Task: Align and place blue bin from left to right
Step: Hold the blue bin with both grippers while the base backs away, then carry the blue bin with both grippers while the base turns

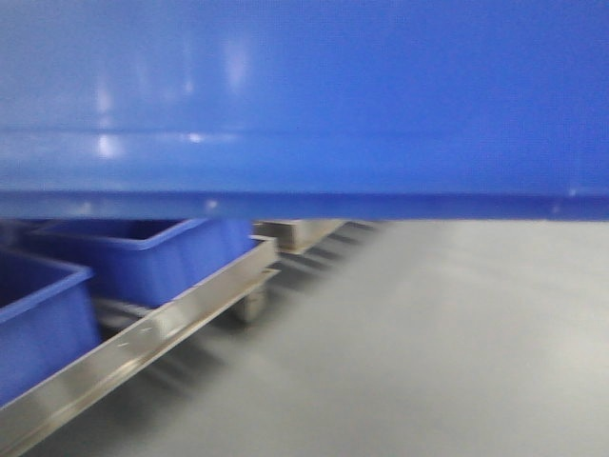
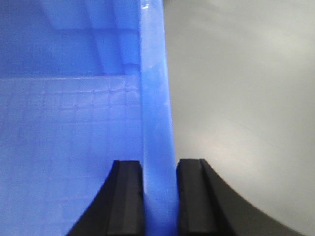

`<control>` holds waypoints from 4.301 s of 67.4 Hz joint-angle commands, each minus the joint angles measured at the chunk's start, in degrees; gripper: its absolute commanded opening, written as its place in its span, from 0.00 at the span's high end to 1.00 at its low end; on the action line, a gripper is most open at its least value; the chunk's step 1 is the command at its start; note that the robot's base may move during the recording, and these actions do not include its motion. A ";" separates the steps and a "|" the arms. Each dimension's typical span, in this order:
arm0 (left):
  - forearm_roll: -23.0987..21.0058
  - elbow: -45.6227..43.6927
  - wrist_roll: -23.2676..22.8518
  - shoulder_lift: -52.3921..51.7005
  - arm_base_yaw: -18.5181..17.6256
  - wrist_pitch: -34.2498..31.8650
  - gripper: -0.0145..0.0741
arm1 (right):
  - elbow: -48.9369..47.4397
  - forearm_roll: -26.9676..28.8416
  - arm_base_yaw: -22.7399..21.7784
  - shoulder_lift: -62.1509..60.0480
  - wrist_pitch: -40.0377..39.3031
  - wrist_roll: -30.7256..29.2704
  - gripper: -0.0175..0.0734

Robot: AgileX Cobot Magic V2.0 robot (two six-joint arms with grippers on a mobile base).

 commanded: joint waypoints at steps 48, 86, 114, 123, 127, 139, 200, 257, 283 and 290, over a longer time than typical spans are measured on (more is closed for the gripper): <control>-1.47 -0.91 -0.49 -0.11 -1.34 -5.35 0.96 | -0.52 0.50 0.94 -0.08 -11.54 0.59 0.89; -1.47 -0.91 -0.49 -0.11 -1.34 -5.35 0.96 | -0.52 0.50 0.94 -0.08 -11.54 0.59 0.89; -1.47 -0.91 -0.49 -0.11 -1.34 -5.35 0.96 | -0.52 0.50 0.94 -0.08 -11.54 0.59 0.89; -1.47 -0.91 -0.49 -0.11 -1.34 -5.35 0.96 | -0.52 0.50 0.94 -0.08 -11.54 0.59 0.89; -1.47 -0.91 -0.49 -0.11 -1.34 -5.35 0.96 | -0.52 0.50 0.94 -0.08 -11.54 0.59 0.89; -1.19 -0.91 -0.49 -0.11 -1.34 -5.35 0.96 | -0.52 0.50 0.94 -0.08 -11.54 0.59 0.89; 3.24 -0.91 -0.49 -0.11 -1.34 -5.86 0.96 | -0.52 0.50 0.94 -0.08 -11.84 0.59 0.89; 3.75 -0.91 -0.49 -0.03 -1.34 -6.01 0.96 | -0.52 0.50 0.94 -0.08 -12.07 0.59 0.89; 3.75 -0.91 -0.49 -0.03 -1.34 -6.01 0.96 | -0.52 0.50 0.94 -0.08 -12.57 0.59 0.89; 3.75 -0.91 -0.49 -0.03 -1.34 -6.01 0.96 | -0.52 0.50 0.94 -0.08 -12.82 0.59 0.89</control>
